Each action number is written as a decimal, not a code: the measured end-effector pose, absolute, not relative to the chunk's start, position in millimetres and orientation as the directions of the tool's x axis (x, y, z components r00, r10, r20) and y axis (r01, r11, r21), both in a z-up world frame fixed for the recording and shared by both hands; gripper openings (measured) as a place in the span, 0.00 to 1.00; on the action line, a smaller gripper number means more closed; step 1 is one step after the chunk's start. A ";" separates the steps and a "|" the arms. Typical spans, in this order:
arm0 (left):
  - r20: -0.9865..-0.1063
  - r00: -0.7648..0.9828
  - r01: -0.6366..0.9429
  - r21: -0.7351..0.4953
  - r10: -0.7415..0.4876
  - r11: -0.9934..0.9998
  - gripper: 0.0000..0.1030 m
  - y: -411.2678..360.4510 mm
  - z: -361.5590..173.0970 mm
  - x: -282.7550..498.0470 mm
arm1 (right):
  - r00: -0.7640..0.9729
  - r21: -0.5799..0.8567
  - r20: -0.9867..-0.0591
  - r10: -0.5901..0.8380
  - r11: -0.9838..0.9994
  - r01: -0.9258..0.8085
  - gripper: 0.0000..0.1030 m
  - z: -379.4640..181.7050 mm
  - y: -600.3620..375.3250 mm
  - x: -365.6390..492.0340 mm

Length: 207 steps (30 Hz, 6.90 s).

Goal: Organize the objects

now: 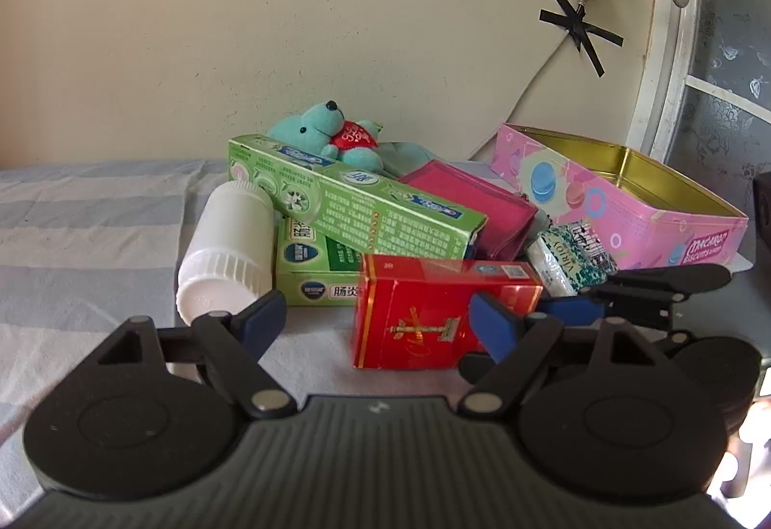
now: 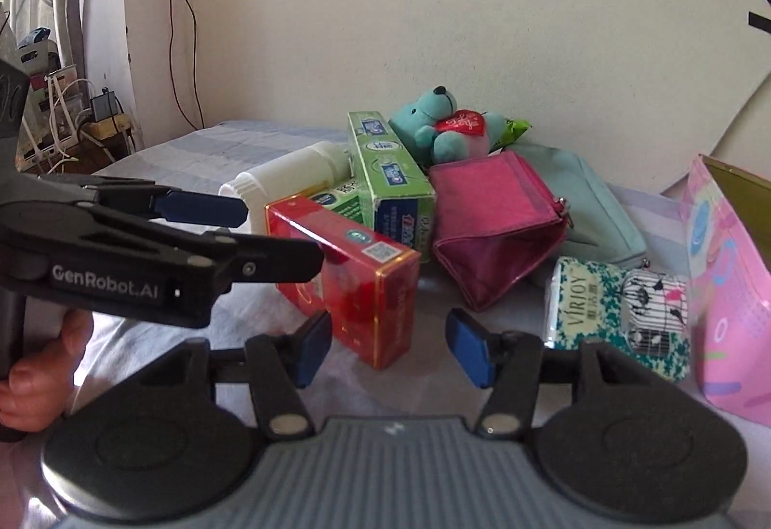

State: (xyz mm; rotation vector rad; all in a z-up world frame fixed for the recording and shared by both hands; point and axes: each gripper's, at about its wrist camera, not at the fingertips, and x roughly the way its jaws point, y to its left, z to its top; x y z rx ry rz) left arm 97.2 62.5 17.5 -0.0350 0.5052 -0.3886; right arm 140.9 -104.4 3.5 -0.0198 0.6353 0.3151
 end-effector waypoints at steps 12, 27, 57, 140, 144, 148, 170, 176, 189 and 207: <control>-0.459 0.758 0.393 -0.245 -0.464 0.886 0.82 57.9 22.6 91.5 | 0.644 0.441 -0.538 0.544 0.833 -0.336 0.35 5.7 -138.7 137.6; -0.471 0.734 0.376 -0.320 -0.490 0.870 0.87 58.6 36.5 45.7 | 0.827 0.312 -0.474 0.303 0.936 -0.164 0.72 26.1 -202.6 41.0; -0.459 0.634 0.640 -0.140 -0.622 0.756 0.50 -134.1 91.3 90.8 | 0.957 -0.081 -0.288 -0.035 0.997 0.012 0.59 47.1 -237.2 30.0; -0.540 0.634 0.390 -0.395 -0.554 0.832 0.67 -22.3 6.7 100.5 | 0.772 0.138 -0.589 0.239 0.971 -0.196 0.55 3.1 -182.4 53.0; -0.549 0.625 0.394 -0.392 -0.555 0.831 0.56 -27.2 -0.1 101.8 | 0.781 0.100 -0.583 0.223 0.974 -0.204 0.58 2.7 -177.5 62.2; -0.544 0.606 0.417 -0.404 -0.581 0.814 0.44 -32.6 -0.9 99.7 | 0.785 0.121 -0.571 0.238 0.971 -0.206 0.54 2.1 -181.9 65.1; -0.358 0.709 0.591 -0.169 -0.608 0.789 0.45 -184.4 68.6 127.5 | 0.969 0.063 -0.224 -0.102 0.991 0.119 0.43 30.1 -283.1 59.9; -0.398 0.768 0.501 -0.117 -0.503 0.858 0.62 -197.8 53.1 130.6 | 0.948 0.084 -0.274 -0.159 0.978 0.189 0.61 18.0 -297.4 69.6; -0.402 0.888 0.248 0.007 -0.224 0.969 0.66 -106.4 61.2 104.5 | 0.942 0.018 -0.205 -0.266 0.961 0.275 0.61 14.9 -289.5 62.6; -0.491 0.869 -0.090 -0.038 0.060 0.995 0.71 59.7 30.3 107.9 | 0.960 -0.025 -0.202 -0.193 0.981 0.192 0.65 31.9 -216.7 79.1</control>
